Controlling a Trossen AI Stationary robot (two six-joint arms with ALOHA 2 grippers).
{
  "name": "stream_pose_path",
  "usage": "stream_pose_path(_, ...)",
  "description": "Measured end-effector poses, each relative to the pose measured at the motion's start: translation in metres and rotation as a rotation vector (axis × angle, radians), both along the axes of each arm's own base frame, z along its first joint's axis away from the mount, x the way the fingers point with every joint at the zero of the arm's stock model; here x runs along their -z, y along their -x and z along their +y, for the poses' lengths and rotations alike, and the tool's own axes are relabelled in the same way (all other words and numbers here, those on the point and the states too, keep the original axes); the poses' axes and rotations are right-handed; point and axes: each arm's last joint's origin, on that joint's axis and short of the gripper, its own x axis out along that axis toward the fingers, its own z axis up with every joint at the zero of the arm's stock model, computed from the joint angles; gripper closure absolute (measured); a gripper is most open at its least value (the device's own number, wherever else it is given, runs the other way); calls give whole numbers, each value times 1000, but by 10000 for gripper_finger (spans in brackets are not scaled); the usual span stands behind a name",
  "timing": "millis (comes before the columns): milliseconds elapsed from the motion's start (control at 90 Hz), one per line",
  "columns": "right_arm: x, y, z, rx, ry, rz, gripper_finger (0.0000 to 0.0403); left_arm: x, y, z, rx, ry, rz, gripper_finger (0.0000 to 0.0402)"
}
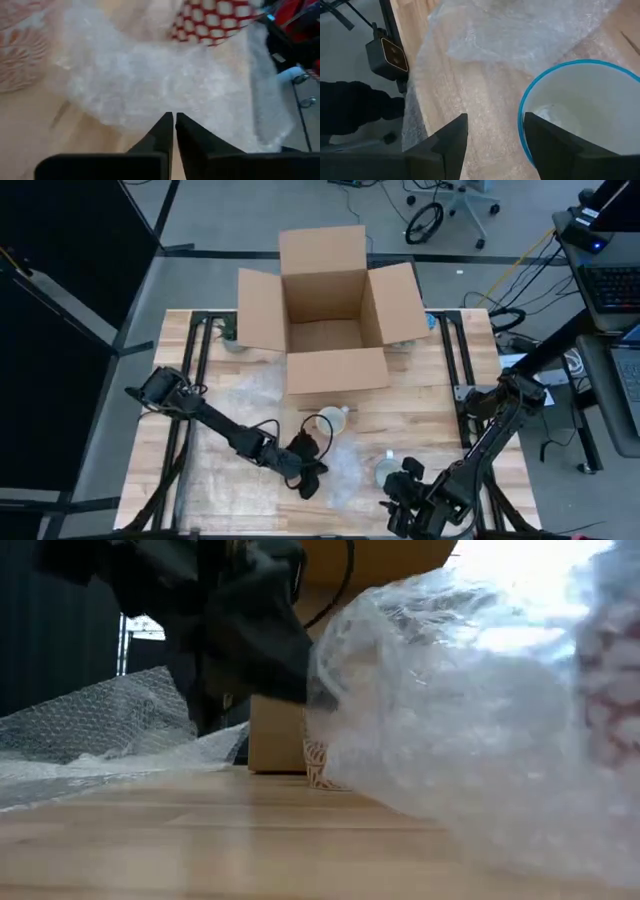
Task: Wrap mug
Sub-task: Wrap the red mug with bubble wrap
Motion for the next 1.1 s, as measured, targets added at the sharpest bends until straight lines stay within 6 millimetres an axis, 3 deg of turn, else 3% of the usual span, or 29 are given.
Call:
stream_pose_path(389,-26,-1,-12,8,53,-150,227,-69,-13,-17,130,-174,-280,401)
stream_pose_path(522,-27,-11,-19,13,66,-159,227,-70,-12,-19,174,-222,-240,401)
stream_pose_path(589,-28,-17,-21,2,70,-175,227,-68,-3,-20,196,-281,-178,401)
stream_pose_path(711,-32,-32,-27,-40,88,-226,226,-90,17,-19,145,-360,-152,401)
stream_pose_path(944,-36,-67,-44,-104,127,-315,199,-111,60,-11,112,-449,5,401)
stream_pose_path(1100,-20,-89,-52,-132,83,-274,163,-101,82,-7,81,-463,82,401)
